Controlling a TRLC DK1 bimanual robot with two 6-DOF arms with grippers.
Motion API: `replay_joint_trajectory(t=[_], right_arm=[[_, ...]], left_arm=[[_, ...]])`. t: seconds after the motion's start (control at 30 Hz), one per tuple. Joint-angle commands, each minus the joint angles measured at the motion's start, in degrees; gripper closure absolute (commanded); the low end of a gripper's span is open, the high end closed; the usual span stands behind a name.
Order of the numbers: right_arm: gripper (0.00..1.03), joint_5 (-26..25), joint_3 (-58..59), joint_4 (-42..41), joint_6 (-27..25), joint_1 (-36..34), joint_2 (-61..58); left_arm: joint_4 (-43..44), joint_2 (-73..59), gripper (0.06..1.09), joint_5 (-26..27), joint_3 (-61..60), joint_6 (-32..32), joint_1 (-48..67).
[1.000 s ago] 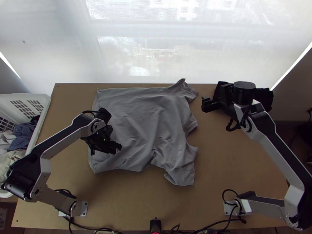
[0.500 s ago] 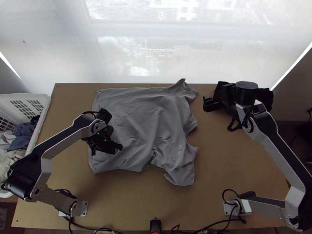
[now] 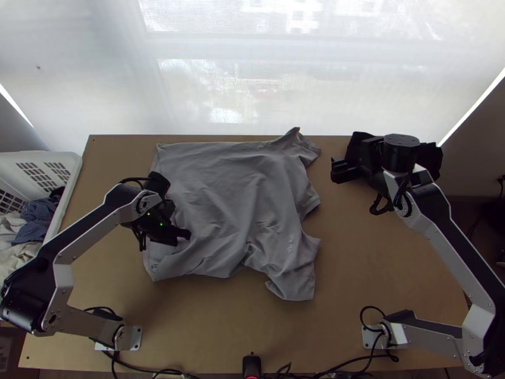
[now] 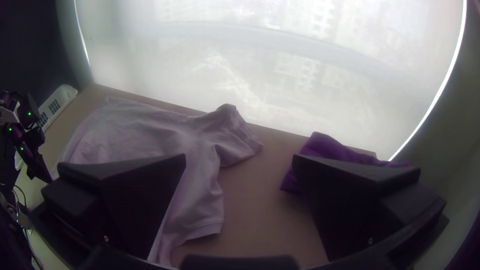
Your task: Fold the t-shirt
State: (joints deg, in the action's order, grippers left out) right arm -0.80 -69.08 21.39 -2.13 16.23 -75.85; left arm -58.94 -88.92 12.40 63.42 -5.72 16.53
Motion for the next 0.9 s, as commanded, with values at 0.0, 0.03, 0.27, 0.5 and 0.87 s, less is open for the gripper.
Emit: replay_joint_trajectory(t=[0.0, 0.03, 0.27, 0.5, 0.87], right_arm=[[0.04, -0.08, 0.26, -0.03, 0.02, -0.06, 0.36], [0.04, 0.01, 0.35, -0.03, 0.02, -0.06, 0.36], [0.04, 0.01, 0.44, -0.29, 0.11, 0.21, 0.36], [0.04, 0.09, 0.00, -0.29, 0.02, 1.35, 0.09], [0.04, 0.09, 0.17, 10.08, -0.07, 7.68, 0.62]], left_arm=[[-3.64, 3.06, 1.05, -0.19, 1.18, 2.64, -5.02], [-4.43, 3.50, 1.05, -0.19, 1.53, 3.34, -6.25], [-8.30, 5.60, 1.05, -0.19, 2.68, 10.02, -17.94], [-8.47, 4.11, 1.05, -0.27, 1.62, 16.00, -27.96], [-6.98, 1.03, 1.05, -0.98, 0.74, 19.95, -34.38]])
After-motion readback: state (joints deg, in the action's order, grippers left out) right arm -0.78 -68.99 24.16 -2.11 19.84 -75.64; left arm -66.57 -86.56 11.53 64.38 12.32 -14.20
